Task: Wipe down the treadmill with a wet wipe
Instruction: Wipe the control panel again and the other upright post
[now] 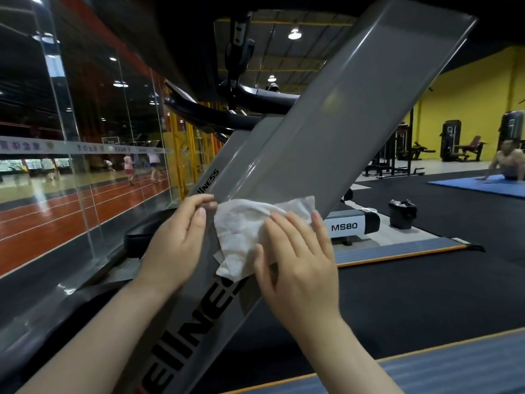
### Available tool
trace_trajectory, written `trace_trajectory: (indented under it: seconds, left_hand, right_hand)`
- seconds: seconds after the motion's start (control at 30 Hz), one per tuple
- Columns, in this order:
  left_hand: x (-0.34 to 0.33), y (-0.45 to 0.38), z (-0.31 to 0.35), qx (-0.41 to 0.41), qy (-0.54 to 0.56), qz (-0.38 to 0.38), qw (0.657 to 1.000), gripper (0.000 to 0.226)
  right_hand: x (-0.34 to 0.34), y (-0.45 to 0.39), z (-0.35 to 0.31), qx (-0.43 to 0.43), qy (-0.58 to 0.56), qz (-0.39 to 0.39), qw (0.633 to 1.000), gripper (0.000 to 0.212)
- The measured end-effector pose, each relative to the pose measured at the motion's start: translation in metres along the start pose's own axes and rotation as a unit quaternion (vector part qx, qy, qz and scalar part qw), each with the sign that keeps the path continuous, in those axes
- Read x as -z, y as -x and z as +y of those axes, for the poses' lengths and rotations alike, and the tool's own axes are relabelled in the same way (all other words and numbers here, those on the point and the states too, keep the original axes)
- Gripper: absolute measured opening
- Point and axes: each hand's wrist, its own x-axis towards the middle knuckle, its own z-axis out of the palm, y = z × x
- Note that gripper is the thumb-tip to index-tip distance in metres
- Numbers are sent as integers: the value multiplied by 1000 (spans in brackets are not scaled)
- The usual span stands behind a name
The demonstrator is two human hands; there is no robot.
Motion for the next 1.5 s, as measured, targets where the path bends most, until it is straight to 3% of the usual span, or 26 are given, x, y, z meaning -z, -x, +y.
trace_trajectory:
  seconds: [0.13,0.3,0.37,0.5,0.57,0.67,0.73,0.9,0.97,1.0,1.07,1.13,1.2,1.23,1.3,1.37,1.4,1.43,1.5]
  left_hand:
    - [0,-10,-5,146,82,-1,986,53]
    - [-3,-6,-12,202,214,17,956,58]
    - [-3,-6,-9,214,235,16,948,56]
    - [-7,-3,-7,205,225,34,952,49]
    - [-6,-3,-9,202,211,37,956,50]
    - [-2,1,-10,161,139,9,977,49]
    - [-1,1,-10,148,115,2,982,44]
    - [0,1,-7,139,88,-4,986,36]
    - [4,-6,-6,130,53,-39,989,38]
    - [8,-13,-3,120,21,-63,990,39]
    - [15,-32,13,99,-49,-104,988,40]
    - [17,-55,37,54,-64,-122,989,38]
    - [11,-77,64,-1,-37,-120,992,35]
    - [5,-86,77,-28,-18,-118,992,36]
    - [-11,-98,95,-53,25,-118,991,39]
    - [-25,-101,104,-29,71,-119,990,45]
    - [-31,-101,104,-8,85,-112,990,47]
    - [-35,-101,104,7,85,-102,991,49]
    - [-38,-100,102,17,68,-83,994,53]
  right_hand:
    - [-30,14,-21,64,-28,-25,997,36]
    - [-37,23,-10,102,-28,-66,992,49]
    - [-34,0,14,54,6,-44,998,56]
    - [-32,-57,32,-126,41,-2,991,64]
    - [-36,-37,12,-50,34,-49,997,66]
    - [-30,4,8,159,16,-120,980,58]
    - [-22,-22,32,196,21,-121,973,58]
    - [-5,-141,95,-84,77,-22,993,66]
    - [-8,-139,89,-110,81,-12,991,67]
    - [-11,-122,81,-59,81,-26,995,68]
    - [-16,-70,60,127,74,-102,984,69]
    - [-10,-35,62,305,71,-174,934,62]
    - [-6,-45,93,377,91,-170,906,59]
    - [-5,-57,107,334,103,-150,925,59]
    - [-3,-81,124,116,102,-69,986,62]
    - [-7,-85,113,-87,40,9,995,61]
    - [-13,-75,99,-116,13,21,993,60]
    - [-20,-59,80,-93,-1,3,996,61]
    - [-29,-22,46,54,-10,-68,996,62]
